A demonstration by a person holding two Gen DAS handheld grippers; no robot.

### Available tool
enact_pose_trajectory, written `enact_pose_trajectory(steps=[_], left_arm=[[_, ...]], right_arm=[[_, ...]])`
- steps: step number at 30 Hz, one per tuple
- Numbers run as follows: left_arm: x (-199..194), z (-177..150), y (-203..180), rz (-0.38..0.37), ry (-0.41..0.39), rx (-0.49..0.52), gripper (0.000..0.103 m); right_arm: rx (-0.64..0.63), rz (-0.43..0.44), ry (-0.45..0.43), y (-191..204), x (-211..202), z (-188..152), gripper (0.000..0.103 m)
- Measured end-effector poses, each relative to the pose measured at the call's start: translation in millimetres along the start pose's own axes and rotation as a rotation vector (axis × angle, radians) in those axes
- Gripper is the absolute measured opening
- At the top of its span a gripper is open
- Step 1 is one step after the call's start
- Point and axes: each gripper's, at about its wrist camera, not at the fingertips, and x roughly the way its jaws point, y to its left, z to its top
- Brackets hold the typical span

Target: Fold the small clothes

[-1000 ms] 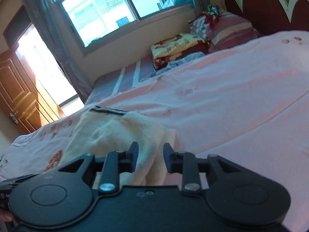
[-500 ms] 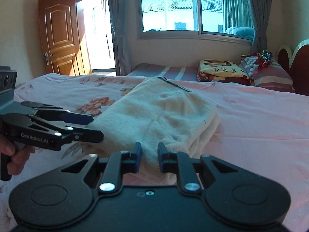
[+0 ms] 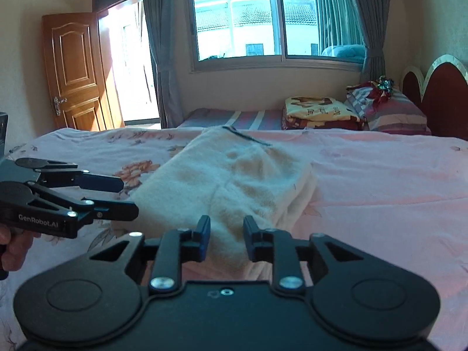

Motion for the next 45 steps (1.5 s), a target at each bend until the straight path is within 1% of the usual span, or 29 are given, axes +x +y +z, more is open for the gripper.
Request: enact_pose_trajectory(steps=[3,4,5,6,7,8,10,12,13,14,15,16,18,22,24,26,27,28,30,32,34,37,40,43,45], left_arm=[[13.9,4.1,-2.2,-0.02,0.023,-0.003,0.062],[21.5,2.1,-3.8,-0.031,0.05,-0.003,0.062],[30.3,-2.2,-5.4,-0.033,0.096,-0.003,0.062],[34.6,-7.0,-7.4,-0.028,0.115,0.012,0.064],[35.4,-12.7,-10.1,-0.023,0.106,0.033,0.07],[35.9,-16.7,-11.2,-0.032,0.106,0.034,0.076],[35.3,-20.4,-15.1,-0.026,0.099,0.063,0.076],[32.7,-14.0,-12.4,-0.036,0.09,0.063,0.076],[28.7,-7.9,-8.5,-0.041,0.064,0.05,0.076],[25.5,0.0,-2.8,-0.044,0.027,0.037,0.076],[26.4,7.6,3.1,-0.041,0.007,0.028,0.076],[30.8,14.6,9.1,-0.038,0.003,0.017,0.076],[46.7,27.7,22.4,-0.038,0.006,-0.018,0.076],[85.0,43.2,39.4,-0.082,0.03,-0.069,0.076],[104.7,43.2,46.9,-0.088,0.06,-0.109,0.076],[122.3,34.3,54.1,-0.103,0.103,-0.16,0.076],[126.1,30.0,55.0,-0.099,0.114,-0.16,0.076],[125.7,28.7,55.1,-0.099,0.109,-0.154,0.076],[121.3,32.6,59.3,-0.106,0.071,-0.163,0.076],[124.4,40.1,69.6,-0.086,0.037,-0.192,0.076],[136.5,50.1,81.7,-0.065,0.026,-0.217,0.076],[157.9,59.5,88.3,-0.069,0.043,-0.199,0.076],[180.4,58.3,92.0,-0.079,0.11,-0.21,0.076],[185.7,54.6,87.9,-0.073,0.119,-0.18,0.076],[177.0,58.0,81.5,-0.054,0.111,-0.151,0.076]], right_arm=[[-0.002,-0.01,0.012,-5.4,15.5,10.1,0.023],[-0.003,-0.005,0.027,-7.1,21.7,9.0,0.023],[-0.01,-0.007,0.055,-8.9,28.4,5.7,0.022],[-0.019,-0.013,0.087,-10.9,34.7,0.9,0.022],[-0.023,-0.016,0.119,-13.7,40.5,-5.7,0.021],[-0.02,-0.012,0.123,-16.5,42.1,-11.1,0.02],[-0.011,-0.006,0.104,-18.5,39.4,-16.4,0.02],[0.007,-0.007,0.104,-18.3,36.8,-12.6,0.02],[0.02,-0.006,0.088,-18.7,33.1,-8.4,0.02],[0.032,-0.005,0.051,-20.6,28.3,-2.2,0.023],[0.039,-0.01,0.025,-23.7,27.0,4.7,0.025],[0.042,-0.017,0.02,-28.0,30.4,11.8,0.027],[0.041,-0.018,0.029,-34.3,43.1,24.3,0.027],[-0.01,0.005,0.041,-36.6,78.9,48.2,0.027],[-0.032,0.018,0.065,-36.0,95.6,52.4,0.026],[-0.063,-0.005,0.123,-37.0,113.1,47.4,0.024],[-0.063,-0.02,0.154,-40.9,120.5,42.1,0.024],[-0.049,-0.012,0.165,-46.4,123.6,37.2,0.025],[-0.008,0.011,0.154,-53.5,120.5,37.6,0.025],[0.001,0.014,0.097,-56.3,114.8,46.2,0.027],[0.024,0.002,0.086,-62.8,121.7,54.6,0.027],[0.009,0.004,0.096,-68.5,136.1,60.5,0.028],[-0.024,-0.01,0.153,-72.3,152.8,53.9,0.026],[-0.003,-0.001,0.154,-78.5,155.5,43.7,0.026],[0.02,-0.002,0.152,-81.1,152.1,43.1,0.026]])
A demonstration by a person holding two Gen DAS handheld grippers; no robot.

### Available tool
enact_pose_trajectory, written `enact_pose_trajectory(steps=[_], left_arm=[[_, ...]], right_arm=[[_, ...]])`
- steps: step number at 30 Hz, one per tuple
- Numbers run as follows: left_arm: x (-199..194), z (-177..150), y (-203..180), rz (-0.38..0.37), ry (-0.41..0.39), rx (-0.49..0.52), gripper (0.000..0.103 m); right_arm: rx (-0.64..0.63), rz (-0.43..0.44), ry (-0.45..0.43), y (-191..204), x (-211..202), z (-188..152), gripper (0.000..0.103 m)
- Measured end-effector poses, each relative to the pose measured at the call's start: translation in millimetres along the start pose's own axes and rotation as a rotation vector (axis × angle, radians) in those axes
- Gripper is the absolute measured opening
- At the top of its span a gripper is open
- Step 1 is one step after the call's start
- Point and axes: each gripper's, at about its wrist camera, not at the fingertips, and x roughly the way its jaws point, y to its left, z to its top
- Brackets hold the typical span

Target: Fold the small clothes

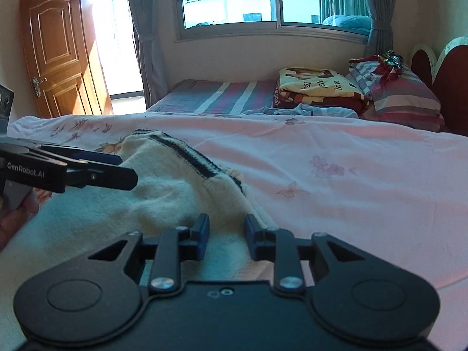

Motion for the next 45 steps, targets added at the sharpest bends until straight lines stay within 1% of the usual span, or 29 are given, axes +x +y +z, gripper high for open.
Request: enact_pose_trajectory(steps=[1,2,4,6,9,12,14,16,17,20,22,24,27,29,30,32,34,35,40,42,43,44,45], left_arm=[[-8.7,0.1,-3.7,-0.006,-0.012,0.006,0.076],[-20.8,-1.7,-8.0,-0.012,-0.029,0.015,0.076],[-41.3,-9.9,-19.2,0.008,-0.05,0.06,0.076],[-56.9,-20.3,-29.8,0.026,-0.053,0.105,0.076],[-74.7,-36.4,-38.7,0.022,-0.04,0.135,0.076],[-76.9,-49.8,-41.3,0.05,0.001,0.161,0.076],[-74.6,-56.8,-43.9,0.079,0.008,0.214,0.076],[-74.5,-59.4,-45.7,0.09,0.006,0.214,0.078],[-74.1,-59.5,-46.2,0.101,0.009,0.218,0.082],[-78.7,-55.7,-44.9,0.107,0.023,0.18,0.083],[-91.3,-55.3,-48.3,0.119,0.011,0.19,0.083],[-101.9,-56.8,-51.6,0.116,0.003,0.198,0.083],[-109.4,-62.7,-55.8,0.11,0.011,0.189,0.083],[-108.5,-67.9,-58.1,0.12,0.026,0.192,0.083],[-107.8,-69.7,-58.3,0.122,0.032,0.19,0.083],[-106.6,-71.7,-59.1,0.126,0.04,0.188,0.083],[-105.4,-73.2,-60.8,0.133,0.043,0.206,0.083],[-105.2,-74.1,-61.6,0.135,0.045,0.213,0.083],[-107.4,-72.1,-63.4,0.139,0.049,0.226,0.083],[-115.2,-67.6,-64.5,0.145,0.033,0.243,0.083],[-119.2,-65.4,-61.9,0.137,0.026,0.232,0.083],[-122.4,-62.7,-56.7,0.121,0.021,0.203,0.083],[-123.6,-60.0,-48.5,0.093,0.024,0.161,0.083]], right_arm=[[0.006,-0.01,-0.004,1.3,-6.1,2.1,0.026],[0.002,-0.006,-0.026,4.1,-15.8,3.5,0.029],[-0.017,0.028,-0.073,12.4,-37.4,1.5,0.034],[-0.068,0.056,-0.082,25.9,-53.7,-5.6,0.033],[-0.107,0.099,-0.07,38.7,-68.3,-19.1,0.031],[-0.137,0.077,-0.049,45.1,-69.3,-29.9,0.032],[-0.125,0.044,-0.03,41.6,-63.0,-36.8,0.031],[-0.083,0.038,-0.031,33.9,-59.8,-39.1,0.031],[-0.056,0.038,-0.03,30.4,-59.4,-39.6,0.031],[-0.031,0.015,-0.023,33.8,-68.9,-37.2,0.031],[-0.048,0.019,-0.052,41.5,-86.5,-35.7,0.033],[-0.065,0.042,-0.077,49.0,-102.5,-36.7,0.033],[-0.096,0.067,-0.076,61.9,-115.6,-41.6,0.036],[-0.124,0.055,-0.05,69.0,-114.2,-46.7,0.041],[-0.139,0.039,-0.034,71.3,-111.4,-49.3,0.042],[-0.173,-0.022,0.016,76.2,-101.4,-55.7,0.042],[-0.175,-0.045,0.034,76.0,-96.5,-60.7,0.044],[-0.165,-0.05,0.042,74.7,-94.9,-62.1,0.047],[-0.036,-0.014,0.064,59.6,-93.9,-63.8,0.05],[0.033,0.016,0.043,52.6,-102.3,-58.8,0.05],[0.078,0.037,0.019,46.6,-109.7,-55.5,0.052],[0.116,0.052,0.008,40.6,-113.2,-53.0,0.058],[0.173,0.071,0.005,30.9,-114.9,-50.4,0.062]])
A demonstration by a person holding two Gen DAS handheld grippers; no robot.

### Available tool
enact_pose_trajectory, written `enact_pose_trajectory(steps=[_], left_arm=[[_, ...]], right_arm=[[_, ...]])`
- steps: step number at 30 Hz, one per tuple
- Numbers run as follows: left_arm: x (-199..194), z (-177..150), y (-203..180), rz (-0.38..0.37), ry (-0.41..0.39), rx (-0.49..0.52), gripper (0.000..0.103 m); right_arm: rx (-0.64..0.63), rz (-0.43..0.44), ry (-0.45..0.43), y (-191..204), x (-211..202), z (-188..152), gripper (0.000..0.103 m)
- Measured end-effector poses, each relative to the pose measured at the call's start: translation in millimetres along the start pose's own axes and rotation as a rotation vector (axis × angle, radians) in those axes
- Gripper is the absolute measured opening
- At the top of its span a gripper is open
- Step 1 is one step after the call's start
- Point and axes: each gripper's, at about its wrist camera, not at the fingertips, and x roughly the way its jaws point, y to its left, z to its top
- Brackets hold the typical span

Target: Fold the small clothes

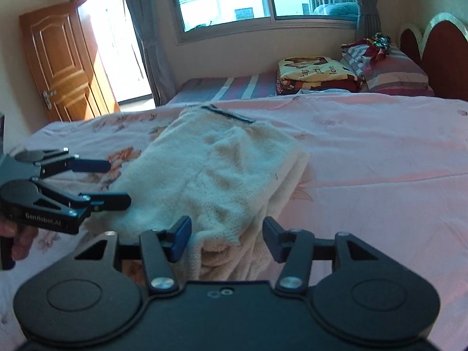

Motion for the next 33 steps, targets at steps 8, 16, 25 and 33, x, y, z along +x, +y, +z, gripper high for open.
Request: enact_pose_trajectory(steps=[8,16,25,33], left_arm=[[51.0,-15.4,80.9,-0.317,0.204,-0.508,0.083],[81.8,-12.6,81.1,-0.356,0.236,-0.53,0.079],[94.9,-2.0,76.4,-0.35,0.222,-0.501,0.078],[96.1,-12.5,95.3,-0.417,0.197,-0.546,0.074]], right_arm=[[0.518,0.152,0.145,-93.8,36.4,9.1,0.059],[0.535,0.224,0.22,-97.4,70.1,12.7,0.061],[0.473,0.252,0.206,-87.2,79.6,22.9,0.029],[0.716,0.391,0.165,-127.3,76.1,-6.9,0.028]])
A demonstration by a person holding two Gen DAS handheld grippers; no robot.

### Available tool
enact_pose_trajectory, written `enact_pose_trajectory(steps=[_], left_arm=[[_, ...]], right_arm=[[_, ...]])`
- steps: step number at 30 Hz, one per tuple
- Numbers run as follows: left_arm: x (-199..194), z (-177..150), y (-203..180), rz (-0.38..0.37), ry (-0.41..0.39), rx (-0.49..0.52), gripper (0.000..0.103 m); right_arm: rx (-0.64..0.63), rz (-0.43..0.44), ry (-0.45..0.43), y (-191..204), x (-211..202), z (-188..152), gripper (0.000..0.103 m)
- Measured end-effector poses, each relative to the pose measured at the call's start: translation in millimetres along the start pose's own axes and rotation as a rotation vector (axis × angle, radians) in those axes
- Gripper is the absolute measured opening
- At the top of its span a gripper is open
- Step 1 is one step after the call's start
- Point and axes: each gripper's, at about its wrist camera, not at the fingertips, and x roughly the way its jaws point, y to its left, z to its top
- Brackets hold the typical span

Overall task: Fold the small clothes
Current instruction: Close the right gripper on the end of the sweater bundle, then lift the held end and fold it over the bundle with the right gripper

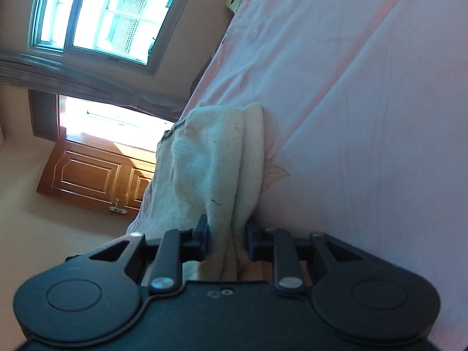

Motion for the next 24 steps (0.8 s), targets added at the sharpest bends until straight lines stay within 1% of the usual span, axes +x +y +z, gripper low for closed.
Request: enact_pose_trajectory(steps=[2,4,5,6,8,9,11,14,18,21,24], left_arm=[[6.0,1.1,-5.8,0.022,0.001,0.03,0.069],[10.6,3.2,-8.4,0.03,0.0,0.034,0.066],[12.1,4.2,-10.2,0.036,-0.004,0.039,0.063],[13.3,4.6,-12.0,0.045,-0.006,0.05,0.057],[14.2,5.6,-17.1,0.059,-0.009,0.078,0.051],[11.7,6.1,-18.1,0.06,-0.011,0.085,0.048],[6.3,7.2,-21.7,0.051,-0.025,0.092,0.045],[-5.5,8.6,-32.6,0.052,-0.03,0.124,0.043],[-33.3,8.7,-46.2,0.066,-0.05,0.172,0.043],[-65.9,4.9,-44.1,0.087,-0.071,0.186,0.043],[-105.0,-5.8,-32.5,0.134,-0.081,0.209,0.043]], right_arm=[[-0.068,-0.041,0.01,13.7,4.7,-0.1,0.041],[-0.165,-0.094,0.011,29.6,12.3,-3.0,0.044],[-0.203,-0.122,0.011,36.6,16.0,-4.5,0.043],[-0.223,-0.142,0.012,41.6,18.2,-5.3,0.041],[-0.253,-0.154,0.007,51.1,22.1,-6.6,0.03],[-0.258,-0.152,0.001,53.8,20.1,-7.0,0.029],[-0.268,-0.153,-0.008,58.0,15.3,-7.7,0.027],[-0.286,-0.152,-0.019,71.0,7.8,-13.8,0.026],[-0.339,-0.16,-0.01,90.6,-1.8,-26.1,0.026],[-0.363,-0.136,-0.004,116.3,9.6,-38.5,0.026],[-0.384,-0.113,0.025,141.8,33.0,-54.2,0.026]])
